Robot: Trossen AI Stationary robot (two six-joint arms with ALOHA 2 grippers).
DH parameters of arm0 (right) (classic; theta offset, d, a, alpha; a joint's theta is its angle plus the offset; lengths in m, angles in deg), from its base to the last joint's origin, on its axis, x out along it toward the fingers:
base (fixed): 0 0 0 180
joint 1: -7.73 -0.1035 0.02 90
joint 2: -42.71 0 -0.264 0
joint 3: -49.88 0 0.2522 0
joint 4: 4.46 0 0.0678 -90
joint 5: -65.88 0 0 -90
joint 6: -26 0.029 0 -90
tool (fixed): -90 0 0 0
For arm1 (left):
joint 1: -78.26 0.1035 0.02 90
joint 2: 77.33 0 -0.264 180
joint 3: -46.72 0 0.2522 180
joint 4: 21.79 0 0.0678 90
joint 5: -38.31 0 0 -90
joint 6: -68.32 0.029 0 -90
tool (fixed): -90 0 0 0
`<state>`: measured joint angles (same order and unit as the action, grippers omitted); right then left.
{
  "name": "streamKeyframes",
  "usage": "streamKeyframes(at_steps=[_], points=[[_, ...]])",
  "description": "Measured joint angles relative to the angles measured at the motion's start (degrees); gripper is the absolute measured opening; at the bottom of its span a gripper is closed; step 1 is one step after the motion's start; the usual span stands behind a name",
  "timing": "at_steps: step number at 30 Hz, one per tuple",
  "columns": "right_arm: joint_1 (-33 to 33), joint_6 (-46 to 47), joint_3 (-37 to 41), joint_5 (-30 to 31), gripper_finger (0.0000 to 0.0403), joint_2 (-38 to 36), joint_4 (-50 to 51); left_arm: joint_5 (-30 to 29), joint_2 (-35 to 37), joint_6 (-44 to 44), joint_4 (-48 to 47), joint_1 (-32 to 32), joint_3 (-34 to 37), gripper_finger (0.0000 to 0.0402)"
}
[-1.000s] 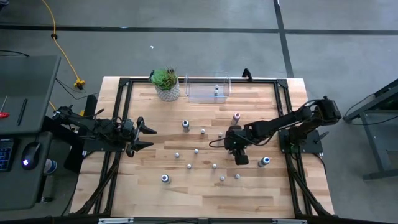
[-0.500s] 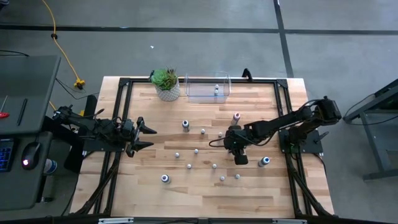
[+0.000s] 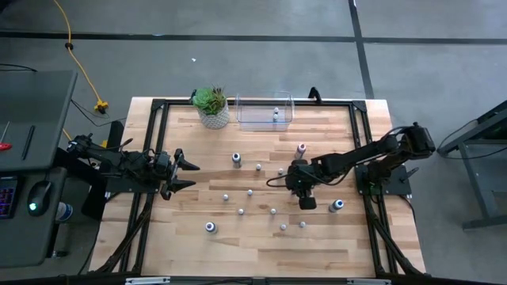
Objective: Pick & Place food coloring
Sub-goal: Put the small orange food coloring bottle into the bin
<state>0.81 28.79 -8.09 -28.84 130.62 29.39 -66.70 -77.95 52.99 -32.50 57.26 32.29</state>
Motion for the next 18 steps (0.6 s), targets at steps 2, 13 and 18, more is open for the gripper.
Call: streamKeyframes(at_steps=[2,13,18], points=[[0.0,0.1,-0.2,0.1,0.0072,-0.5,0.7,0.0,0.0,0.0,0.0,0.0,0.0,0.0271],[3.9,-0.8,-15.6,2.7,0.0071,-1.0,17.8,0.0,0.0,0.0,0.0,0.0,0.0,0.0271],[7.2,-1.6,-24.2,6.6,0.0071,-1.0,23.1,0.0,0.0,0.0,0.0,0.0,0.0,0.0271]])
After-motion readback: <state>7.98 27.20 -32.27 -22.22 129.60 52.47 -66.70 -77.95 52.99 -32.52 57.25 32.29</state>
